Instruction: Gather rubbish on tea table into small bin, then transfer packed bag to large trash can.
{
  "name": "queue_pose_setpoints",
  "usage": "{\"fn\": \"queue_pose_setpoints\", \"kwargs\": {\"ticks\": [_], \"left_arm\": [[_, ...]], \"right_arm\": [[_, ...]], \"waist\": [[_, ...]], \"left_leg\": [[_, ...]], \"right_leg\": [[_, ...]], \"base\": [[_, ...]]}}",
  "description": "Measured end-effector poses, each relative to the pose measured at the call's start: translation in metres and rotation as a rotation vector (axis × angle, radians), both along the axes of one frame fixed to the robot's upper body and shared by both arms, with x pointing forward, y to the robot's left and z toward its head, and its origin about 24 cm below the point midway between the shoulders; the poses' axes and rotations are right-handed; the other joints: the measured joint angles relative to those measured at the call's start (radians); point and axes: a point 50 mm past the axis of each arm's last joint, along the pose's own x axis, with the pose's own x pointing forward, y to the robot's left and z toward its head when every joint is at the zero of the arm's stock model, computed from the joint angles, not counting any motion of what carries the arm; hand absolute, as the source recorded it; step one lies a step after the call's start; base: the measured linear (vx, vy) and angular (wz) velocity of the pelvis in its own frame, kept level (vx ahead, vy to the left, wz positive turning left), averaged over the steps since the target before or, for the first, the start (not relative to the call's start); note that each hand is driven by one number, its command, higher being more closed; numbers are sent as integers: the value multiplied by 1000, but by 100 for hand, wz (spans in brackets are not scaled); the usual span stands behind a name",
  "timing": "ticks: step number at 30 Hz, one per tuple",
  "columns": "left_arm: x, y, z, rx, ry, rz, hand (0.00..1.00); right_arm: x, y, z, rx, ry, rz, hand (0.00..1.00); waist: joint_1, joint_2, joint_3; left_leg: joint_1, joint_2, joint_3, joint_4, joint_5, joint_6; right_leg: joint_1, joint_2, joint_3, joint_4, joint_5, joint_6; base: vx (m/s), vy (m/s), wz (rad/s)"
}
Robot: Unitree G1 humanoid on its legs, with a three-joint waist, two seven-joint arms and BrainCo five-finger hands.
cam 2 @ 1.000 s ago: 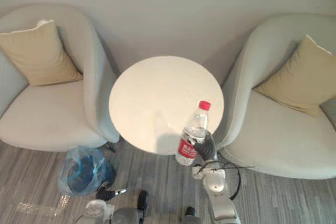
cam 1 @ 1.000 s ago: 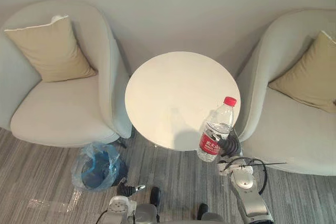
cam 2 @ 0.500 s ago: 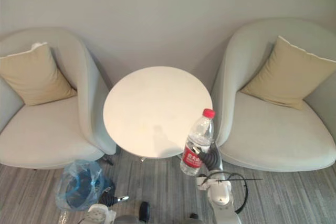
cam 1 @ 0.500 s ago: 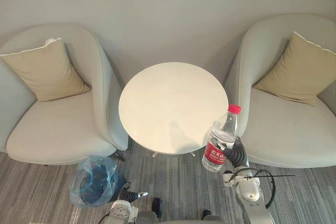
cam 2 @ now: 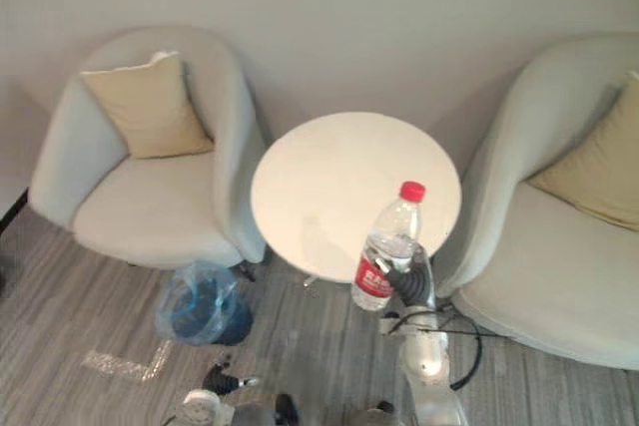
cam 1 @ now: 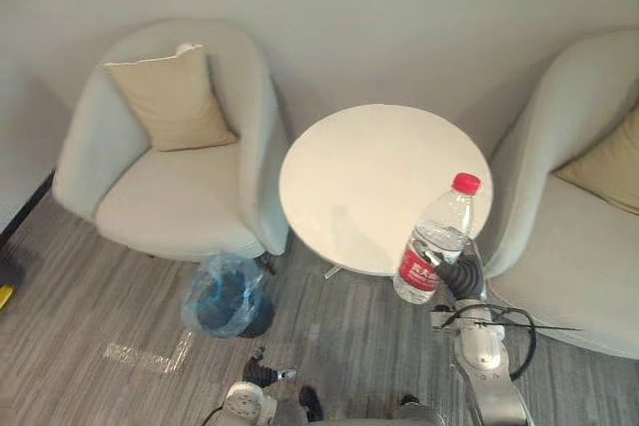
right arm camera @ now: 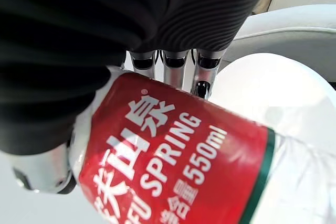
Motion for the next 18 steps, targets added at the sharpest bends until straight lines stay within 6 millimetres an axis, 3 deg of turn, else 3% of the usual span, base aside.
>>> {"fn": "queue_pose_setpoints", "kwargs": {"ticks": [2,5,7,9,10,11,12,14,16,18], "left_arm": [[1,5,1,16,-3,-9,0],[-1,5,0,21,4,-14,0],[-1,6,0,20,2,-7,0],[-3,8,-1,18,10,8,0],[-3,9,-1,20,11,12,0],[-3,12,-1,24,12,30,0],[-5,16,-1,31,15,53,0],[2,24,2,50,4,71,0],[1,27,1,54,18,93,0],[-1,27,0,48,24,106,0]], "right_arm": [[3,10,-12,-3,51,21,100],[7,25,-26,0,111,90,100],[9,30,-30,-1,132,115,100],[8,29,-32,-12,148,119,100],[8,25,-32,-24,155,118,100],[8,24,-33,-25,162,119,100],[7,23,-34,-27,172,116,100],[9,26,-33,-21,164,127,100],[6,29,-35,-11,174,130,100],[1,26,-39,-10,195,121,100]], "waist": [[13,-29,-7],[19,-25,-8],[18,-14,3],[8,-14,6],[-3,-6,14],[-11,3,22],[-13,11,26],[-12,-2,47],[-18,-17,54],[-28,-26,52]], "left_leg": [[18,-23,-8,-48,27,13],[52,-44,-11,-62,26,28],[62,-56,-18,-69,0,41],[62,-70,-64,-69,-2,43],[58,-67,-120,-68,-2,44],[62,-53,-161,-67,-3,56],[62,-38,-185,-61,-3,60],[55,-4,-258,-33,-4,61],[45,-3,-323,0,-12,51],[41,-16,-376,16,-26,36]], "right_leg": [[12,-3,7,-28,16,5],[36,-19,20,-25,26,4],[16,-49,24,63,-4,3],[-32,-74,80,195,-47,-58],[-89,-65,188,315,-25,-108],[-146,-39,270,423,-9,-138],[-170,-6,314,439,-50,-108],[-191,105,373,379,-116,-81],[-216,176,446,311,-117,-66],[-220,198,504,224,-92,-51]], "base": [[-61,113,18],[-34,98,-3],[-77,71,5],[-38,31,46],[15,7,93],[48,-8,104],[94,-64,97],[92,-112,86],[76,-156,100],[132,-210,106]]}}
